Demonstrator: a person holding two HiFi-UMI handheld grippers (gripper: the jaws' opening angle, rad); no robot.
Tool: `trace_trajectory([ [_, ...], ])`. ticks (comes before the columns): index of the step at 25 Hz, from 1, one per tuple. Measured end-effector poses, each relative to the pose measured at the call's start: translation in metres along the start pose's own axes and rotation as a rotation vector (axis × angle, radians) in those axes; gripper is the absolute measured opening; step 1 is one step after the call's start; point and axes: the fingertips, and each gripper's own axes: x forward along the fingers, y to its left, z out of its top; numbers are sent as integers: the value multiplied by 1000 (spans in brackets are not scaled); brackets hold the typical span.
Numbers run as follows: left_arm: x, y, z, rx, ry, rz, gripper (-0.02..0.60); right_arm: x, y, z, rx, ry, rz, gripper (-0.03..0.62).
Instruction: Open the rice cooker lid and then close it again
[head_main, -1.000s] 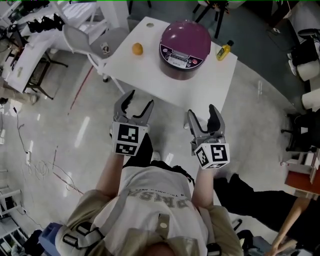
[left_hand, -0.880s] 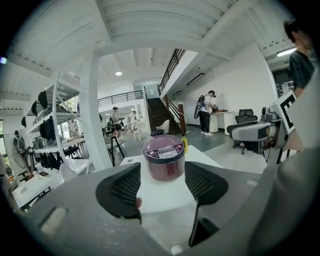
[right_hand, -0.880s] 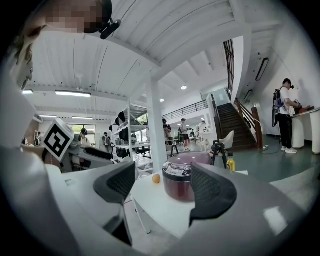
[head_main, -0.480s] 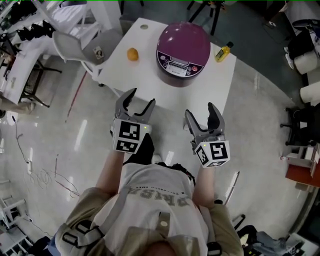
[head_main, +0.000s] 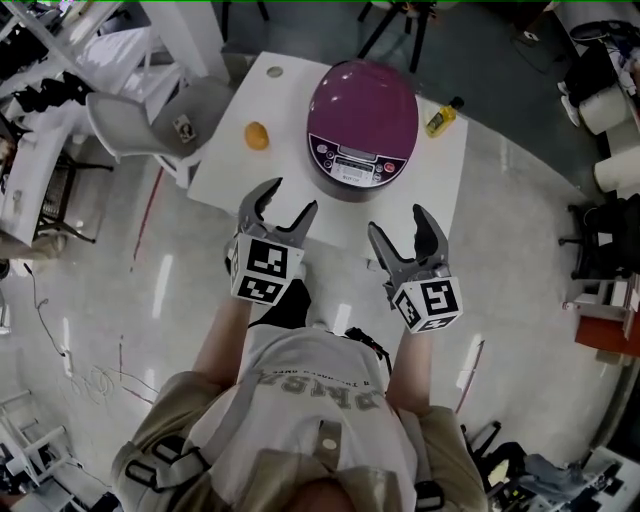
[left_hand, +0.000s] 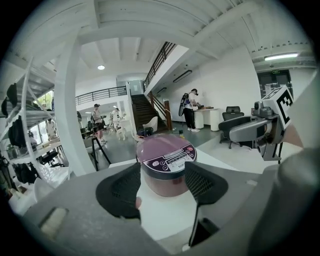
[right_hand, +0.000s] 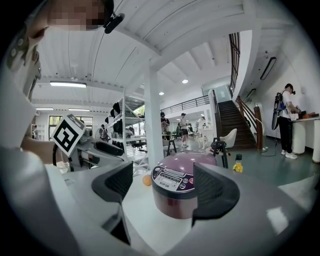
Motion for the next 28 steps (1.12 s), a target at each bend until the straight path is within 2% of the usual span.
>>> trace_trajectory([
  [14,72,41,2,109,59,-201,325,83,-5,2,-50,96,19,362],
  [20,92,33,4,211,80,-330,331,105,0,-9,-111,194,80,368],
  [24,101,22,-1,314,110,-412,339,114,2,-18,-168,268,115,371],
  [28,107,14,-5,394,132,-460,341,120,1,-25,-204,319,135,372],
])
